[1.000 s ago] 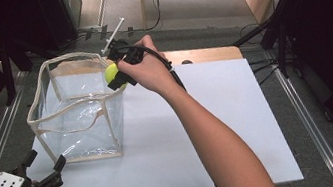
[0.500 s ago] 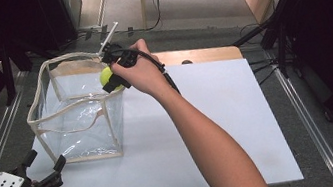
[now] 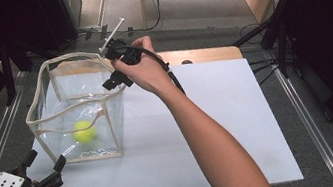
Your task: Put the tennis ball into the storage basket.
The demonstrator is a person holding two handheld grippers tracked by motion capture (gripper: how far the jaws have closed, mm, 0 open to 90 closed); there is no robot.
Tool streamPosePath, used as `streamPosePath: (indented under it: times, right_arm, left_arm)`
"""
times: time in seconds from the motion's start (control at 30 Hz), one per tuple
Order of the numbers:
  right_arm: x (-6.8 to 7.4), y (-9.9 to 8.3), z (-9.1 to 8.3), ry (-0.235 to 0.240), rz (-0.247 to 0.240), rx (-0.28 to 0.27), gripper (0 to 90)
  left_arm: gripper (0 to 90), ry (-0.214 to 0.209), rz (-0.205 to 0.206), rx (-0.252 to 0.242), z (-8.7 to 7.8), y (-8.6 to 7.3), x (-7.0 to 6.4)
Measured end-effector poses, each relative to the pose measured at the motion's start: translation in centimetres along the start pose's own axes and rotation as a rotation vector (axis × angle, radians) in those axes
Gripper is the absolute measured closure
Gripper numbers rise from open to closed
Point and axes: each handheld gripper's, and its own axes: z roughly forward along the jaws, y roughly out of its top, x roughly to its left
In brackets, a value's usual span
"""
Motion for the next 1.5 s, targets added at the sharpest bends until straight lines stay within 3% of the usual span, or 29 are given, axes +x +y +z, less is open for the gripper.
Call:
streamPosePath:
  times: [0.53,0.63,1.5]
  right_arm:
    - [-0.9,-3.2,-0.7,-0.026,0.029,-0.012,7.6]
    - [-1.0,-3.8,-0.6,-0.028,0.032,-0.004,0.0]
    - [-1.6,-10.3,-0.3,-0.068,0.057,-0.008,0.0]
  left_arm:
    - [10.3,0.003,0.007,0.003,0.0,0.0,0.0]
    - [10.3,0.003,0.005,0.003,0.0,0.0,0.0]
    - [10.3,0.003,0.013,0.004,0.0,0.0,-0.1]
